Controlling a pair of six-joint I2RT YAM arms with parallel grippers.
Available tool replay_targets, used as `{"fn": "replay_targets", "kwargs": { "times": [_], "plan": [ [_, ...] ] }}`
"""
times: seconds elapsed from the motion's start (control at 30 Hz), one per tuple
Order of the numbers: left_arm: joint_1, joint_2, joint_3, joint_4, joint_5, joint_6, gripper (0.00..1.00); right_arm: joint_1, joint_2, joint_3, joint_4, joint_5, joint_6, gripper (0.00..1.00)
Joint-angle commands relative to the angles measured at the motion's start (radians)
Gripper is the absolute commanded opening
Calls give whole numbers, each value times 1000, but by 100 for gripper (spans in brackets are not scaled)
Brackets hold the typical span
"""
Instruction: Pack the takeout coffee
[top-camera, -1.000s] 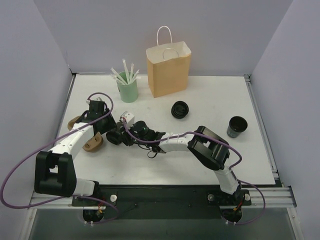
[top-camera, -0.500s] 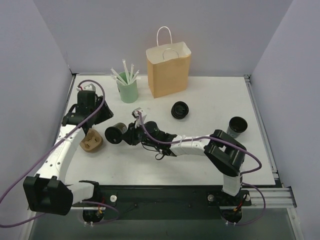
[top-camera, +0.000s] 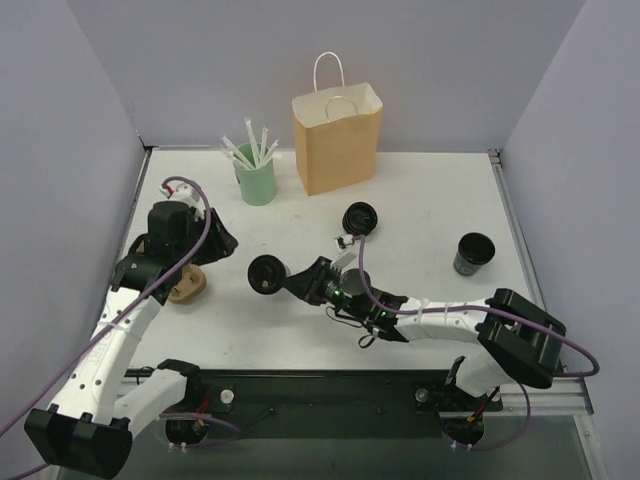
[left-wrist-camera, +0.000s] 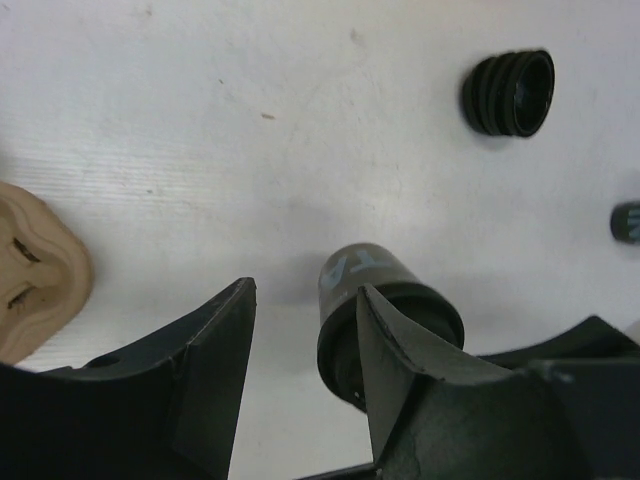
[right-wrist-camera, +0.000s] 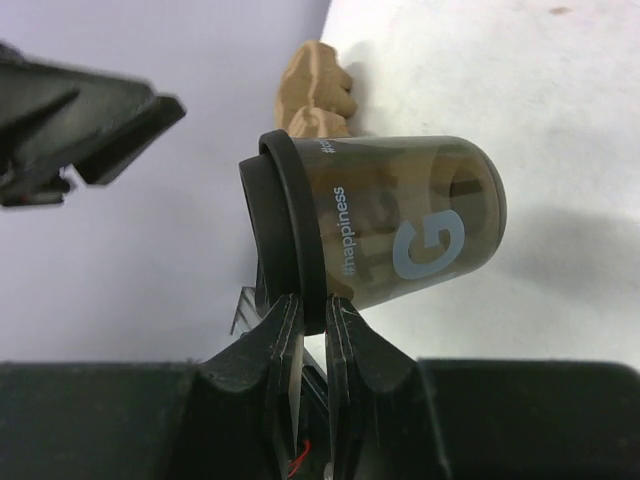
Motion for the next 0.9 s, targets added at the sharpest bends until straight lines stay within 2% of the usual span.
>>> {"fn": "replay_targets", "kwargs": {
  "times": [0.0,0.13,0.3,0.53,0.87],
  "plan": [
    [-107,-56,-87,15,5,-15,55,16,-112,-148,79,142,219,0],
    [-210,-65,-156,41,-13,-61,55,23,-167,-261,95,214,329,0],
    [-308,-73,-207,101,-16,-99,55,23,-262,-364,95,295,380,0],
    [-350,-71,-279,262,65,-152,55,23,-348,-439,50,341,438,3],
    [-396,-25,-283,296,32,-176,55,26,-442,-525,-17,409,542,8]
  ]
}}
